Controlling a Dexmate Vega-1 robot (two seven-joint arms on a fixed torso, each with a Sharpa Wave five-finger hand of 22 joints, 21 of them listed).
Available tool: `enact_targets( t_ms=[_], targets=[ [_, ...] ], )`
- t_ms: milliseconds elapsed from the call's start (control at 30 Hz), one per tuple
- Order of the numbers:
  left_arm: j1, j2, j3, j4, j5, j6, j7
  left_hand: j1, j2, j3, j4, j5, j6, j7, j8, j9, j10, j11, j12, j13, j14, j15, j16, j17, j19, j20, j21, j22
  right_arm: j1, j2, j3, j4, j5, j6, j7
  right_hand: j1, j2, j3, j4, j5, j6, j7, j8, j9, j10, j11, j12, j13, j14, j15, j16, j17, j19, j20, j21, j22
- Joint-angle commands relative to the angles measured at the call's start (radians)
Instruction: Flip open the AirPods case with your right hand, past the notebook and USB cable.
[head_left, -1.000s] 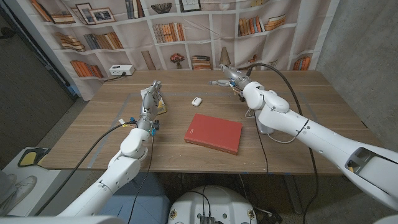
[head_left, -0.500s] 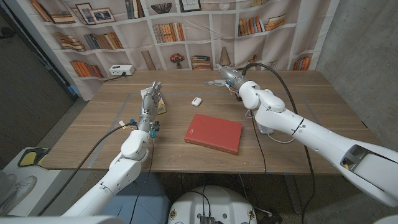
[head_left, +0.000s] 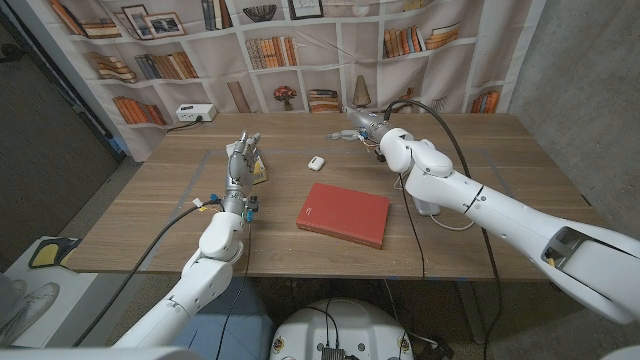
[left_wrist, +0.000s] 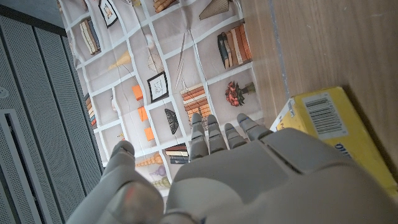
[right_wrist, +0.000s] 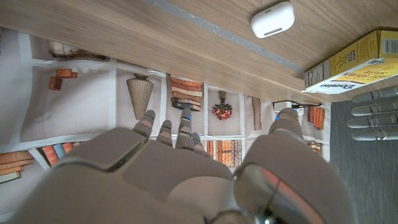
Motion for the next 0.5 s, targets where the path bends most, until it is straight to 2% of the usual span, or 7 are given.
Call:
enact_targets(
  t_ms=[33,167,267,433,467,500],
  targets=[
    [0.005,-0.016,0.005,0.01,0.004,-0.016,0.003,-0.005,0.01,0.0,-0.001,0.007,-0.097,0.013,-0.025,0.0,0.006,-0.006,-0.005,0.0,0.006,-0.004,-0.002,0.003,0.007,0.005,-0.002,0.003,0.009,0.012,-0.009,0.004,-0.009,-0.01,0.02,0.009,0.002,0.006,-0.005,-0.002,-0.151,0.0,0.003,0.005,0.007,0.0,0.002,0.003,-0.031,-0.004,0.001,0.002,0.003,0.002,0.006,0.002],
    [0.012,-0.019,0.004,0.007,0.007,-0.021,0.01,-0.004,0.013,0.0,-0.001,0.007,-0.082,0.012,-0.015,0.0,0.007,-0.006,-0.006,0.0,0.005,-0.003,-0.002,0.003,0.008,0.005,-0.002,0.002,0.01,0.01,-0.01,-0.003,-0.013,-0.015,0.025,0.011,0.003,0.007,-0.005,-0.002,-0.151,0.001,0.003,0.005,0.008,0.006,0.001,0.004,-0.032,-0.003,0.001,0.002,0.003,0.002,0.005,0.002],
    [0.017,-0.022,0.003,0.005,0.01,-0.029,0.013,-0.001,0.015,-0.001,-0.005,0.007,-0.152,-0.022,-0.024,-0.001,-0.029,-0.013,-0.022,0.0,-0.005,-0.01,-0.005,0.003,0.014,-0.008,-0.001,0.002,0.013,0.01,-0.014,-0.009,-0.021,-0.021,0.031,0.011,0.004,0.008,-0.005,-0.002,-0.152,0.002,0.003,0.005,0.01,0.009,0.002,0.004,-0.032,-0.003,0.0,0.002,0.003,0.002,0.005,0.002],
    [0.028,-0.014,0.004,-0.012,0.027,-0.033,0.017,0.001,0.014,-0.002,-0.007,0.006,-0.136,-0.036,-0.011,-0.001,-0.043,-0.01,-0.027,0.0,-0.007,-0.001,-0.006,0.003,0.013,0.003,-0.002,0.002,0.014,0.012,-0.019,-0.015,-0.028,-0.023,0.037,0.012,0.004,0.008,-0.005,-0.002,-0.152,0.003,0.002,0.005,0.008,0.007,0.0,0.005,-0.033,-0.003,0.0,0.002,0.003,0.002,0.005,0.002],
    [0.031,-0.013,0.004,-0.018,0.035,-0.03,0.026,0.003,0.014,-0.003,-0.01,0.006,-0.127,-0.036,-0.005,-0.001,-0.086,0.0,-0.042,-0.001,-0.006,0.0,-0.005,0.002,0.013,0.005,-0.003,0.002,0.016,0.013,-0.022,-0.014,-0.033,-0.025,0.038,0.012,0.004,0.008,-0.005,-0.002,-0.153,0.004,0.002,0.005,0.008,0.008,0.0,0.005,-0.034,-0.002,0.0,0.002,0.003,0.002,0.005,0.002],
    [0.032,-0.013,0.004,-0.019,0.038,-0.034,0.025,0.003,0.014,-0.003,-0.011,0.005,-0.116,-0.03,0.0,-0.001,-0.09,-0.002,-0.043,-0.001,-0.006,0.001,-0.005,0.002,0.015,0.006,-0.002,0.002,0.017,0.014,-0.024,-0.014,-0.037,-0.026,0.039,0.013,0.004,0.008,-0.005,-0.002,-0.153,0.004,0.002,0.005,0.007,0.007,0.0,0.005,-0.033,-0.002,0.0,0.002,0.003,0.002,0.005,0.002]
  ],
)
